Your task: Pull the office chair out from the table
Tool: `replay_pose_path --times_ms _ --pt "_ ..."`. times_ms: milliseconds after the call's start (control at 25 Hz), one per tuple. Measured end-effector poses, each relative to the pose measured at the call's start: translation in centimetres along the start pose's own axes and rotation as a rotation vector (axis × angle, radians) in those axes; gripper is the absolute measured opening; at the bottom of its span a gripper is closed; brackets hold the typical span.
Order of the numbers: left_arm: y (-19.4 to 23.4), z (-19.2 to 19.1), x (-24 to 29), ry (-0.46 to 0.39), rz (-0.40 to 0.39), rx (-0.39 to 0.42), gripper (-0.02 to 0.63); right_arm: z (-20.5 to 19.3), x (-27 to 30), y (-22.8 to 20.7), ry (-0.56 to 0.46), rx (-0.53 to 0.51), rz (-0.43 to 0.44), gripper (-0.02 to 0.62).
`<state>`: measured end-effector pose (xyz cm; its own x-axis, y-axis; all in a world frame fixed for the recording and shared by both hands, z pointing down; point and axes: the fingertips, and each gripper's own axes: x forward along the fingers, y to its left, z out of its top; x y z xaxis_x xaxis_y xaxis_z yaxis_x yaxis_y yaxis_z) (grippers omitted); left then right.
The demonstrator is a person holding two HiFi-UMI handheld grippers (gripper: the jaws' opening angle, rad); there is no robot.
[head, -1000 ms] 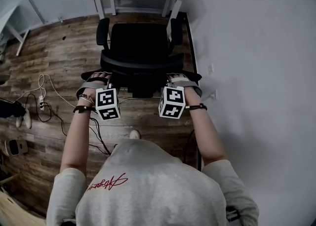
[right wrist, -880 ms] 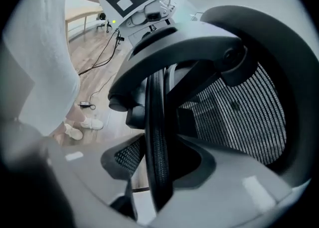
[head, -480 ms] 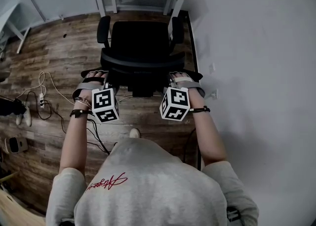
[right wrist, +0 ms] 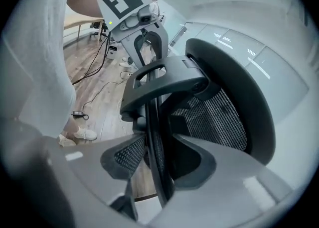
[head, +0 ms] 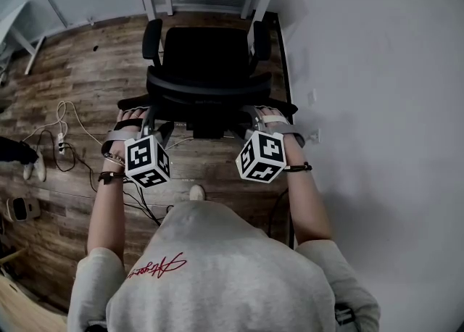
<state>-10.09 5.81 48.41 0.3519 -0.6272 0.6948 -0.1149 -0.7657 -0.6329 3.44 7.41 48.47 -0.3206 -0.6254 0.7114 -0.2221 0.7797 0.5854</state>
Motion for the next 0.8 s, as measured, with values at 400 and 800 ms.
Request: replay_pose_path --times_ms 400,800 --pt "0.7 2.3 -2.7 -0.116 0.086 -0.128 0.152 1.4 -2.4 -0.6 -0.08 0.076 -0.083 0.149" --pt "1.2 4.3 -4.5 -0.237 0.169 -0.279 0.13 2.3 -4.4 -1.2 -0.176 0.197 -0.176 0.129"
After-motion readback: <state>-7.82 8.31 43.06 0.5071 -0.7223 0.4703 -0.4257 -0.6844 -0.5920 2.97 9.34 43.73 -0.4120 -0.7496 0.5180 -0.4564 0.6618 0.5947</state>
